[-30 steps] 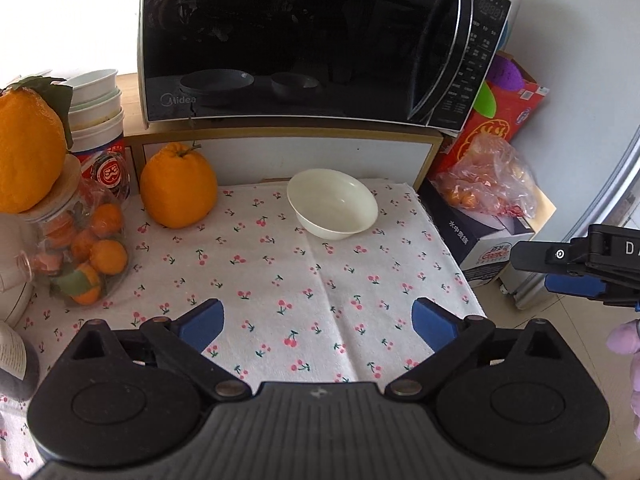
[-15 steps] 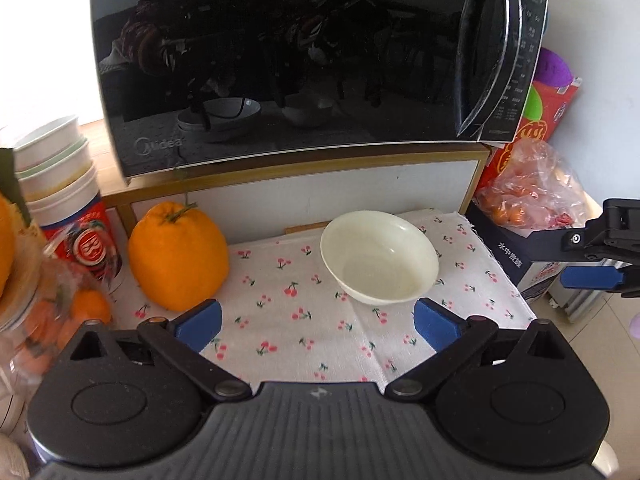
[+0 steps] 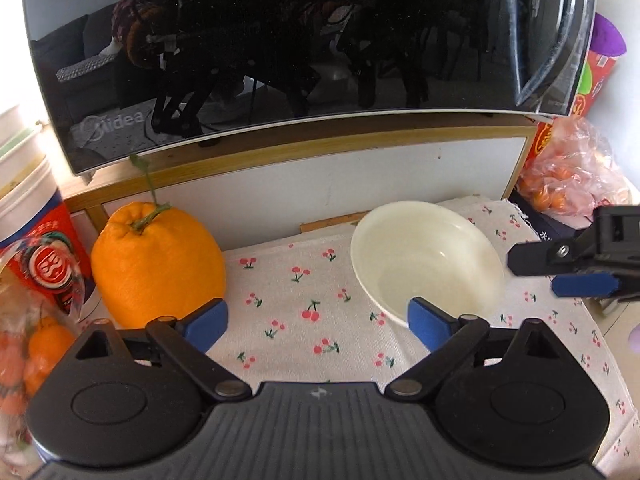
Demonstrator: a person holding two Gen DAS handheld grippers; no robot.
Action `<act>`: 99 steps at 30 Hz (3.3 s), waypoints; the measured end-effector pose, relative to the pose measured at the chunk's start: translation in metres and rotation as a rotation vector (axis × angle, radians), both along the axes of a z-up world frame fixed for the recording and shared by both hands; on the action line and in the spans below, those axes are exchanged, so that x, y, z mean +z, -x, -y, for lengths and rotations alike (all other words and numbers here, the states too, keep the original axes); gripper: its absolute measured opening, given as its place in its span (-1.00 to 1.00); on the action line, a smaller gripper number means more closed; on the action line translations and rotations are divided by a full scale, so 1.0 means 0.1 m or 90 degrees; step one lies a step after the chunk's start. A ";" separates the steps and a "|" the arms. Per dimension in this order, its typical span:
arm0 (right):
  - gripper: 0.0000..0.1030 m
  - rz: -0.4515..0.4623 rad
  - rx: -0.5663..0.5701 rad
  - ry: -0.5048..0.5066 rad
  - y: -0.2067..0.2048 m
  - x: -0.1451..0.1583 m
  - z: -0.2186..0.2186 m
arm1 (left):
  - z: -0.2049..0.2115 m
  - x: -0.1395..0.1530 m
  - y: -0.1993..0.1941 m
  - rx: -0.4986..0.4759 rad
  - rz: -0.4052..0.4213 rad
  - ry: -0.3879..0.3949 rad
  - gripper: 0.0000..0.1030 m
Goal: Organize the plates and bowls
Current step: 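Close the left gripper on the white bowl rim, then lift the white bowl with the left gripper and carry it to the bowl stack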
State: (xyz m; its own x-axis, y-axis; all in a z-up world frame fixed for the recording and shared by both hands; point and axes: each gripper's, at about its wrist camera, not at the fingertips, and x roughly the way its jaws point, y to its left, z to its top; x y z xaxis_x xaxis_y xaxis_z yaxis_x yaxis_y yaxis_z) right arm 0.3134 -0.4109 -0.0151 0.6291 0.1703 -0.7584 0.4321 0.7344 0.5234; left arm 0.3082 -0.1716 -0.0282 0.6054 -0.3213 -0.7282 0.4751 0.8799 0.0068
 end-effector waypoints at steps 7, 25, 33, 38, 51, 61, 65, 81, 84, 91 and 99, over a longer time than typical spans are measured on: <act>0.61 -0.004 0.002 -0.014 -0.15 -0.14 -0.05 | 0.05 -0.03 -0.12 -0.014 -0.026 0.025 0.37; -0.36 -0.015 -0.040 -0.068 -0.16 -0.38 0.03 | 0.17 -0.10 -0.18 -0.026 -0.055 0.046 -0.72; -0.73 -0.012 -0.025 -0.073 -0.19 -0.38 -0.04 | 0.22 -0.10 -0.14 -0.051 -0.042 0.028 -0.79; -0.73 -0.015 -0.022 -0.068 -0.18 -0.33 -0.09 | 0.22 -0.05 -0.09 -0.050 -0.037 0.021 -0.79; -0.73 0.005 -0.022 -0.075 0.06 0.01 -0.20 | 0.12 0.30 0.24 -0.051 -0.009 0.007 -0.79; -0.72 0.006 -0.021 -0.052 0.40 0.45 -0.26 | 0.06 0.56 0.63 -0.045 -0.004 0.024 -0.78; -0.72 0.006 -0.020 -0.044 0.55 0.58 -0.28 | 0.01 0.65 0.80 -0.038 -0.007 0.036 -0.78; -0.70 -0.012 -0.013 -0.015 1.29 0.91 -0.48 | -0.22 0.75 1.57 -0.017 -0.031 0.084 -0.78; -0.70 -0.017 -0.011 -0.011 1.42 0.93 -0.51 | -0.26 0.72 1.71 -0.016 -0.043 0.100 -0.78; -0.70 -0.027 -0.006 0.005 1.68 0.92 -0.60 | -0.37 0.65 1.98 -0.013 -0.065 0.120 -0.77; -0.70 -0.046 0.024 0.024 1.87 0.85 -0.71 | -0.51 0.54 2.19 -0.017 -0.099 0.152 -0.76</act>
State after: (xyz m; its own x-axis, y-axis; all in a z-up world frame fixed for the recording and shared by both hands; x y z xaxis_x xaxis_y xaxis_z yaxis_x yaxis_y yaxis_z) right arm 0.1260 -0.3400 0.0700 0.5665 0.1633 -0.8077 0.4390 0.7697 0.4635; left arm 0.0888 -0.1210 0.0253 0.4811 -0.5094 -0.7135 0.4765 0.8351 -0.2749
